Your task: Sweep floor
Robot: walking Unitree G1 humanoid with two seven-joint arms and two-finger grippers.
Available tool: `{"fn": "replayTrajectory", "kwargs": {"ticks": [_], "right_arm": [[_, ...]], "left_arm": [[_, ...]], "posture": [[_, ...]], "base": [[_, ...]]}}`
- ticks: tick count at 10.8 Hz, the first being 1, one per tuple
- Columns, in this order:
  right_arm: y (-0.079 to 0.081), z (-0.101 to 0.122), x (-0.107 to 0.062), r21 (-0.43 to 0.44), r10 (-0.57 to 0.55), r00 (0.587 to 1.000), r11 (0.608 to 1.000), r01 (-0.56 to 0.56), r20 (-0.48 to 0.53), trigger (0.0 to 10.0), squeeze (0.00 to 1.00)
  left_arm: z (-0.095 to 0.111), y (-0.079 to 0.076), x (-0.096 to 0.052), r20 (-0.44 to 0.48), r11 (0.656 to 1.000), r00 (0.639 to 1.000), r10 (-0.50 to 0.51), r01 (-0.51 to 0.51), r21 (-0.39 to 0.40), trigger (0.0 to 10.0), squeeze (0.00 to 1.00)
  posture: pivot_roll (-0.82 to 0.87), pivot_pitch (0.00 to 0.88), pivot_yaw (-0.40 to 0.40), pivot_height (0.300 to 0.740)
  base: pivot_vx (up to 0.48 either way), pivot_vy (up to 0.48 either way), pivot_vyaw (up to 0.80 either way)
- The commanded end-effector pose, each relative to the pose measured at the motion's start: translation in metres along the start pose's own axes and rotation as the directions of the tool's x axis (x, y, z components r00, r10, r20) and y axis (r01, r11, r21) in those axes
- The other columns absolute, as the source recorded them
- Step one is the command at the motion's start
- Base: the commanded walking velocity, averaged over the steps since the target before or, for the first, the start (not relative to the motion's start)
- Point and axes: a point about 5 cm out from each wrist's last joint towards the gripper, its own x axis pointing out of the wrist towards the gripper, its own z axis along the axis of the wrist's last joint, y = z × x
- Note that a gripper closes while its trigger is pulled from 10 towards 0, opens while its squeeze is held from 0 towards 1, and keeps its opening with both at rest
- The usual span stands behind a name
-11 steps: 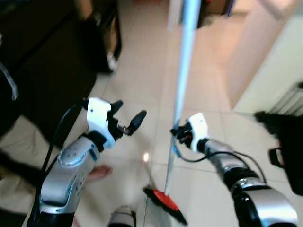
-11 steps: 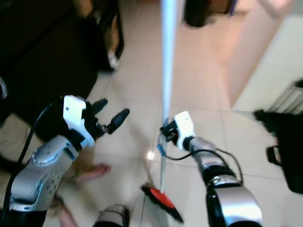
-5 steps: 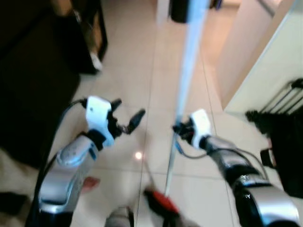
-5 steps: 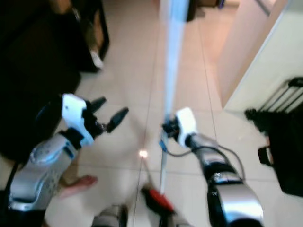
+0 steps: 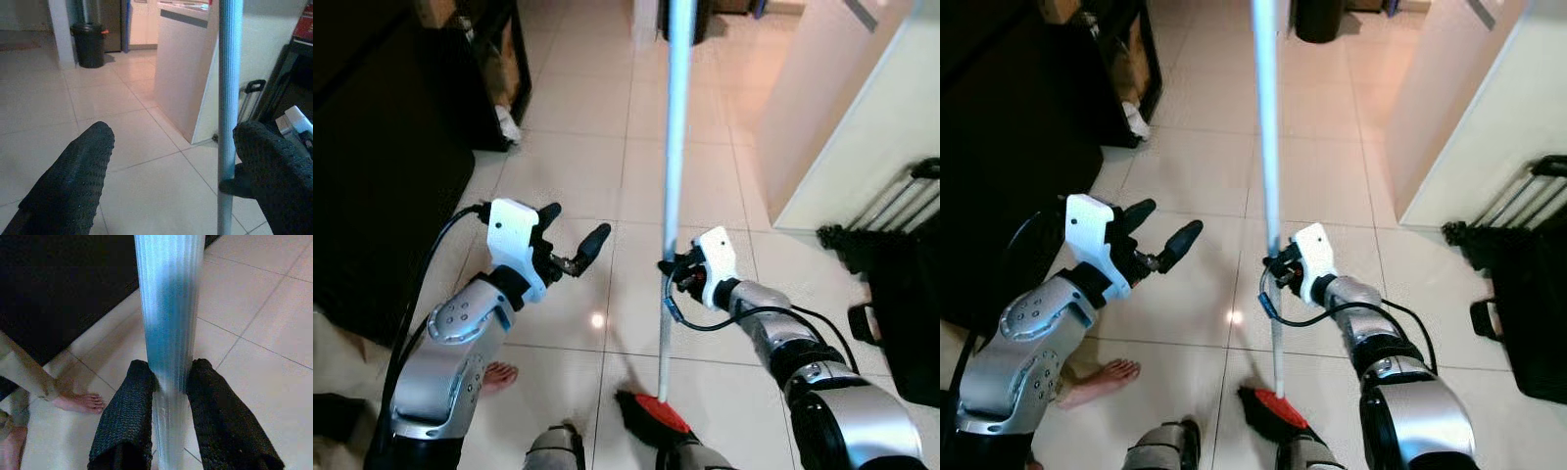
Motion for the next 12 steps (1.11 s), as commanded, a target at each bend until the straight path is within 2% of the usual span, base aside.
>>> {"fn": "replayTrajectory", "kwargs": {"ticks": [1, 8, 12], "right_arm": [[-0.001, 0.001, 0.0, 0.002, 0.0, 1.0, 1.0, 0.0, 0.001, 10.0, 0.0], [-0.004, 0.004, -0.001, -0.013, 0.001, 1.0, 1.0, -0.001, 0.001, 10.0, 0.0], [0.003, 0.004, 0.0, -0.034, 0.108, 0.994, 0.994, -0.108, -0.017, 10.0, 0.0]], "left_arm": [[0.002, 0.004, 0.0, 0.0, 1.0, 1.0, 0.021, -0.021, 0.011, 10.0, 0.0], [-0.003, 0.01, -0.006, -0.036, 0.999, 0.999, 0.036, -0.035, 0.025, 10.0, 0.0], [-0.012, 0.004, -0.021, -0.123, 0.994, 0.988, -0.095, 0.1, 0.032, 10.0, 0.0]], "posture": [[0.12, 0.166, -0.025, 0.74], [0.12, 0.166, -0.025, 0.74], [0.13, 0.152, -0.026, 0.74]], "base": [[0.0, 0.0, 0.0], [0.0, 0.0, 0.0], [0.0, 0.0, 0.0]]}}
